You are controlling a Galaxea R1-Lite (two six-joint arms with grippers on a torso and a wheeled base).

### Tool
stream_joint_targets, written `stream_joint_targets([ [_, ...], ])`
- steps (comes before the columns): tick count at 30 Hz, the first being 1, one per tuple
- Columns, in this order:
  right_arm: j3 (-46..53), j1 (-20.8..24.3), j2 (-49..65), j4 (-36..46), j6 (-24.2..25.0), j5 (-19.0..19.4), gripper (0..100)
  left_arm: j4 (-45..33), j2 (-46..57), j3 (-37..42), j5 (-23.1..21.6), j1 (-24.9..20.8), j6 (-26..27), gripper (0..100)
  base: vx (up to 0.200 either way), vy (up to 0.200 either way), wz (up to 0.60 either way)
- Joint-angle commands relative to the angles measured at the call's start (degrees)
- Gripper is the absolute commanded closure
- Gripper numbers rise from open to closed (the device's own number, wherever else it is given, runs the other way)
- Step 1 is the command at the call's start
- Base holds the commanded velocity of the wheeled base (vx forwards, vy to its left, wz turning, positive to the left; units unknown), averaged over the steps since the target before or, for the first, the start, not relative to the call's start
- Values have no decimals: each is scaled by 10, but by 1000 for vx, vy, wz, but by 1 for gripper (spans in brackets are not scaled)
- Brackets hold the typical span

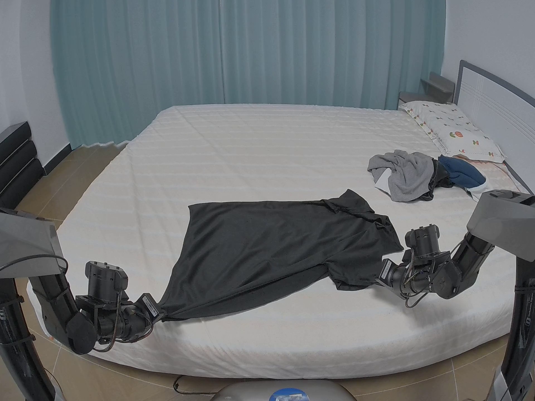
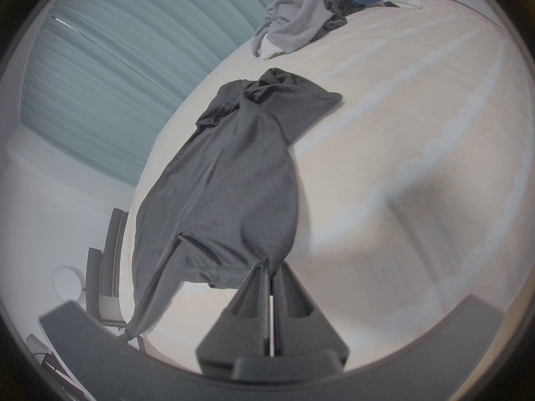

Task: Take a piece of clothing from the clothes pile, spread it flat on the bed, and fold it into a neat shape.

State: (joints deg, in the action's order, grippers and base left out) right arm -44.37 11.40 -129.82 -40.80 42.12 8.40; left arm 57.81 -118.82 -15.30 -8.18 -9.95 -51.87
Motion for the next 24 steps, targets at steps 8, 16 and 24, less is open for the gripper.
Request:
stream_joint_targets([
  [8,183,-48,130,-6,-75,18,100,1,7,13,1,-4,3,100,0,0,0],
  [16,262,-57,181,-1,-92,29,100,-1,4,32,0,-9,25,100,0,0,0],
  [24,338,-51,182,-6,-150,30,100,-5,7,49,0,-10,61,100,0,0,0],
])
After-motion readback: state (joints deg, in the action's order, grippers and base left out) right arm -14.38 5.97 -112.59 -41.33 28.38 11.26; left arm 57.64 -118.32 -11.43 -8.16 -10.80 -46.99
